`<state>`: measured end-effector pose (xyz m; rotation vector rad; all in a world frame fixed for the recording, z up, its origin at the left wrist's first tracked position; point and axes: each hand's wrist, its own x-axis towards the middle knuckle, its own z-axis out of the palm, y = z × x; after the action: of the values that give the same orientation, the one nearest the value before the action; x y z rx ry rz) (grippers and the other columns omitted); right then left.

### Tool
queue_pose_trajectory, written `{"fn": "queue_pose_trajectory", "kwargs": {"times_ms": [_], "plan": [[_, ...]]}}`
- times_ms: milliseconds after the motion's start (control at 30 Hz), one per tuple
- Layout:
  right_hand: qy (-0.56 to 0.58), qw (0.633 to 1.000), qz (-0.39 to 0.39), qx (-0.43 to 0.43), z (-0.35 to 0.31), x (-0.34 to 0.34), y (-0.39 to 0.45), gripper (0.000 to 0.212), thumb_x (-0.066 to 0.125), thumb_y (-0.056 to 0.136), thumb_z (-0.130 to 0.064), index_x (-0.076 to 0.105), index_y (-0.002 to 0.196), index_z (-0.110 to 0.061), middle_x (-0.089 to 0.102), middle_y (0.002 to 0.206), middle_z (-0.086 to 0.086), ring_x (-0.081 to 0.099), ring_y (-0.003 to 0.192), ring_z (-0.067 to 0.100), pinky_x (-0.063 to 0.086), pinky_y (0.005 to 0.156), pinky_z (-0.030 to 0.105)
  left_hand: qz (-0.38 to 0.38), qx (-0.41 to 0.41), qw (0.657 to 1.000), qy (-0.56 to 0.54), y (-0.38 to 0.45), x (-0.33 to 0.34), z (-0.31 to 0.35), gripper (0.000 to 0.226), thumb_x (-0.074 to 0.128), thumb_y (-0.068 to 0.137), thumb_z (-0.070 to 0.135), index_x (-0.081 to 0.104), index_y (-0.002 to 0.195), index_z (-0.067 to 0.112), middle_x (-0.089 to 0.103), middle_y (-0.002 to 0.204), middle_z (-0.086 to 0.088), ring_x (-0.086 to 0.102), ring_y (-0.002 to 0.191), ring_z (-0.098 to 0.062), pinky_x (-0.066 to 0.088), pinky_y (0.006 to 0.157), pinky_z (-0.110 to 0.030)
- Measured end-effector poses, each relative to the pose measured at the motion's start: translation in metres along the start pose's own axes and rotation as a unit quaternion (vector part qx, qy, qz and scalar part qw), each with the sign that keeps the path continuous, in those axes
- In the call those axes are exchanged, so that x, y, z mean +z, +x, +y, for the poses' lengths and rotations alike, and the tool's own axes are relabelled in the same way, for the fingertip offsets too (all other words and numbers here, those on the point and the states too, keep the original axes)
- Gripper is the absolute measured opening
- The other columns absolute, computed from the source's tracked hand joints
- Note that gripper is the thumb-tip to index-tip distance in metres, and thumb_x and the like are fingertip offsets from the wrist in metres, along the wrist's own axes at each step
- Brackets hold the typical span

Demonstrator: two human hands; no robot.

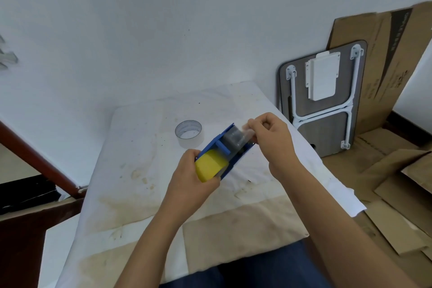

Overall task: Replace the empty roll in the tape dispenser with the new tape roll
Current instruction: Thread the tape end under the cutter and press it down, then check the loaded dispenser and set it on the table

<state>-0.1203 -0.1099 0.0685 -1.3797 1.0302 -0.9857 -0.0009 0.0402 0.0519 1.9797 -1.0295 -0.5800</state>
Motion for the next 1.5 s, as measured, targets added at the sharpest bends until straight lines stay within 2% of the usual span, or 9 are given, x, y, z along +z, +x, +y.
{"fn": "queue_pose_trajectory", "kwargs": {"times_ms": [300, 600, 733, 833, 1033, 1133, 1233, 1367, 1500], "plan": [[0.116, 0.986, -0.055, 0.103, 0.004, -0.001, -0.003, 0.012, 0.057, 0.093, -0.009, 0.060, 0.082, -0.007, 0.072, 0.082, 0.003, 0.065, 0.070, 0.013, 0.052, 0.060, 0.016, 0.049, 0.010, 0.999, -0.015, -0.005, -0.013, -0.006, 0.033, 0.078, 0.077, 0.033, 0.051, 0.096, 0.034, 0.062, 0.092, 0.015, 0.059, 0.083, -0.003, 0.044, 0.061, -0.024], [0.274, 0.929, -0.125, 0.217, 0.012, 0.001, -0.012, 0.018, 0.057, 0.092, -0.005, 0.063, 0.075, -0.008, 0.064, 0.075, 0.006, 0.061, 0.073, 0.021, 0.057, 0.074, 0.032, 0.034, -0.049, 0.981, -0.183, -0.007, -0.019, -0.014, 0.041, 0.083, 0.062, 0.037, 0.061, 0.096, 0.034, 0.070, 0.101, 0.001, 0.070, 0.093, -0.020, 0.061, 0.074, -0.038], [0.297, 0.906, -0.172, 0.247, 0.012, -0.001, -0.018, 0.010, 0.059, 0.089, -0.009, 0.065, 0.081, -0.009, 0.064, 0.083, 0.007, 0.060, 0.077, 0.022, 0.053, 0.076, 0.031, 0.022, -0.053, 0.971, -0.231, -0.007, -0.022, -0.015, 0.037, 0.085, 0.073, 0.021, 0.063, 0.103, 0.023, 0.072, 0.100, -0.002, 0.071, 0.086, -0.017, 0.055, 0.061, -0.021], [0.289, 0.898, -0.211, 0.257, 0.010, 0.003, -0.025, 0.007, 0.064, 0.079, -0.017, 0.070, 0.078, -0.014, 0.066, 0.079, 0.003, 0.057, 0.078, 0.018, 0.045, 0.078, 0.033, 0.003, -0.054, 0.960, -0.274, -0.007, -0.024, -0.014, 0.042, 0.081, 0.065, 0.029, 0.063, 0.102, 0.020, 0.073, 0.092, 0.001, 0.069, 0.079, -0.013, 0.054, 0.061, -0.020], [0.268, 0.884, -0.281, 0.259, 0.008, 0.017, -0.031, 0.055, 0.067, 0.080, -0.050, 0.069, 0.120, -0.012, 0.069, 0.110, 0.011, 0.061, 0.094, 0.023, 0.050, 0.087, 0.039, -0.039, -0.084, 0.920, -0.380, -0.008, -0.022, -0.014, 0.032, 0.072, 0.068, 0.026, 0.063, 0.095, 0.012, 0.060, 0.062, 0.006, 0.052, 0.062, -0.013, 0.050, 0.059, -0.024], [0.259, 0.897, -0.253, 0.254, 0.009, 0.027, -0.037, 0.057, 0.056, 0.082, -0.066, 0.080, 0.095, -0.017, 0.073, 0.092, 0.009, 0.062, 0.081, 0.023, 0.050, 0.087, 0.040, -0.026, -0.106, 0.908, -0.405, -0.005, -0.018, -0.009, 0.025, 0.072, 0.076, 0.023, 0.064, 0.096, 0.010, 0.055, 0.057, 0.006, 0.049, 0.058, -0.013, 0.048, 0.065, -0.030], [0.225, 0.921, -0.225, 0.223, 0.008, 0.032, -0.039, 0.063, 0.046, 0.080, -0.074, 0.082, 0.069, -0.023, 0.073, 0.073, 0.006, 0.064, 0.065, 0.020, 0.055, 0.071, 0.035, -0.017, -0.125, 0.894, -0.430, -0.004, -0.015, -0.004, 0.028, 0.075, 0.072, 0.023, 0.064, 0.093, 0.009, 0.051, 0.055, 0.004, 0.048, 0.051, -0.010, 0.046, 0.066, -0.032], [0.264, 0.929, -0.133, 0.220, 0.010, 0.040, -0.040, 0.057, 0.052, 0.077, -0.068, 0.072, 0.078, -0.016, 0.064, 0.058, 0.005, 0.057, 0.048, 0.015, 0.050, 0.049, 0.026, -0.010, -0.135, 0.891, -0.434, -0.004, -0.007, 0.005, 0.016, 0.073, 0.081, 0.018, 0.063, 0.091, 0.010, 0.051, 0.057, 0.004, 0.047, 0.056, -0.012, 0.048, 0.068, -0.032], [0.257, 0.940, -0.105, 0.197, 0.013, 0.039, -0.037, 0.058, 0.058, 0.059, -0.070, 0.071, 0.081, -0.018, 0.068, 0.064, 0.004, 0.059, 0.059, 0.018, 0.051, 0.058, 0.030, -0.025, -0.124, 0.917, -0.378, -0.002, -0.005, 0.009, 0.029, 0.071, 0.082, 0.034, 0.065, 0.104, 0.015, 0.068, 0.085, 0.003, 0.064, 0.088, -0.018, 0.055, 0.084, -0.033]]}}
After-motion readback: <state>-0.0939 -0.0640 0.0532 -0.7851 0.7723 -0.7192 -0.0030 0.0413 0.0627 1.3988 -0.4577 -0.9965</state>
